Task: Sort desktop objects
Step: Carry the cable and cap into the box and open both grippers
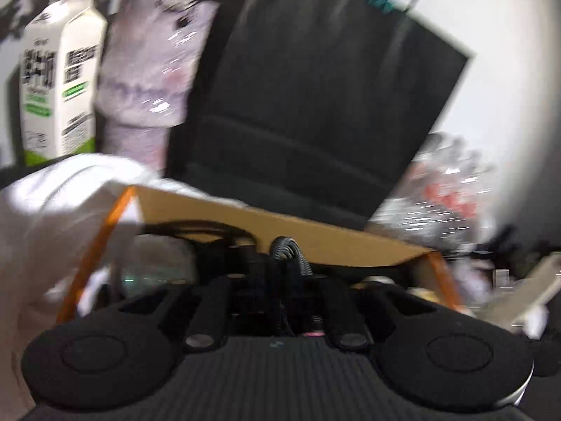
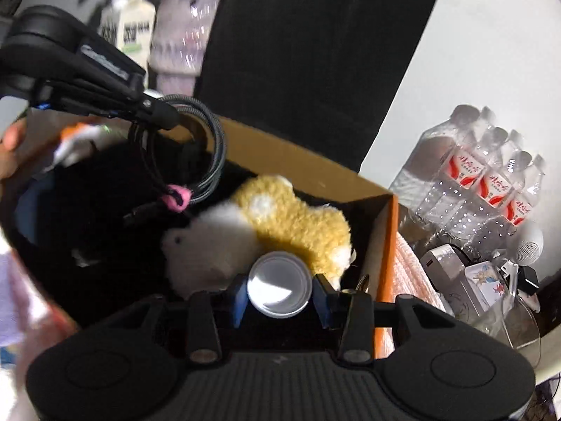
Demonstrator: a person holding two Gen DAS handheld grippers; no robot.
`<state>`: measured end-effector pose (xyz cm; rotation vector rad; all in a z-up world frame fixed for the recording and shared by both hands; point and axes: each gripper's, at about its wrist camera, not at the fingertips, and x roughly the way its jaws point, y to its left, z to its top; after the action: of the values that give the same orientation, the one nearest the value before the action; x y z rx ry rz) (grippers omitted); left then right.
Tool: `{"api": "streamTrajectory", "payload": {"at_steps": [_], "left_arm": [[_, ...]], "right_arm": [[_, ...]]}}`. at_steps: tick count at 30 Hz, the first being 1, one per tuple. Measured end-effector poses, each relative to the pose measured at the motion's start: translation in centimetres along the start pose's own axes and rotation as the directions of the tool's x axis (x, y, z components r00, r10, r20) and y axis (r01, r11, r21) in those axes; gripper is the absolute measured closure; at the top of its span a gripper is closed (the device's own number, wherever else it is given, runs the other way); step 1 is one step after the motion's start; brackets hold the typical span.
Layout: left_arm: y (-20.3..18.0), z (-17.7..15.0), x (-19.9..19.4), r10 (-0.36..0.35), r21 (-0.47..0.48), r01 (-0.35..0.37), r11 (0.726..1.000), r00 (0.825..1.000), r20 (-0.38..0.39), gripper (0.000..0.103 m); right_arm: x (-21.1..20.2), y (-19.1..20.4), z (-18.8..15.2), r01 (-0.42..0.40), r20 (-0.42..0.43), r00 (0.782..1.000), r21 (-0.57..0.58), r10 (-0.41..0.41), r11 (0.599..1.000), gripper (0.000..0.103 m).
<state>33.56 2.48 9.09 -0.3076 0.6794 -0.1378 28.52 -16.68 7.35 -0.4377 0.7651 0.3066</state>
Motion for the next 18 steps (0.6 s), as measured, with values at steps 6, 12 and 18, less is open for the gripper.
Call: {"api": "streamTrajectory", "payload": {"at_steps": [6, 12, 18], "left_arm": [[-0.3, 0.0, -2.2, -0.014, 0.078, 0.012, 0.997, 1.0, 0.021, 0.023], [-1.3, -0.2, -7.8, 0.147, 0.143, -0.153, 0.978, 0.988, 0.055, 0.003], [0.4, -4.6, -13.8, 0.093, 0.16, -0.094, 0.983, 0.996, 0.013, 0.0]], "right_arm": [[-1.1, -2.6, -0.1, -0.079, 0.023, 0.997, 0.118, 0.077, 0.99, 0.053], [-5.8, -5.0, -0.7, -0.131, 0.147, 0.985, 0.319, 0.088, 0.939, 0.035], [-11.4, -3.8, -3.8, -0.196, 0.256, 0.961, 0.352, 0.107, 0.915, 0.017]]}}
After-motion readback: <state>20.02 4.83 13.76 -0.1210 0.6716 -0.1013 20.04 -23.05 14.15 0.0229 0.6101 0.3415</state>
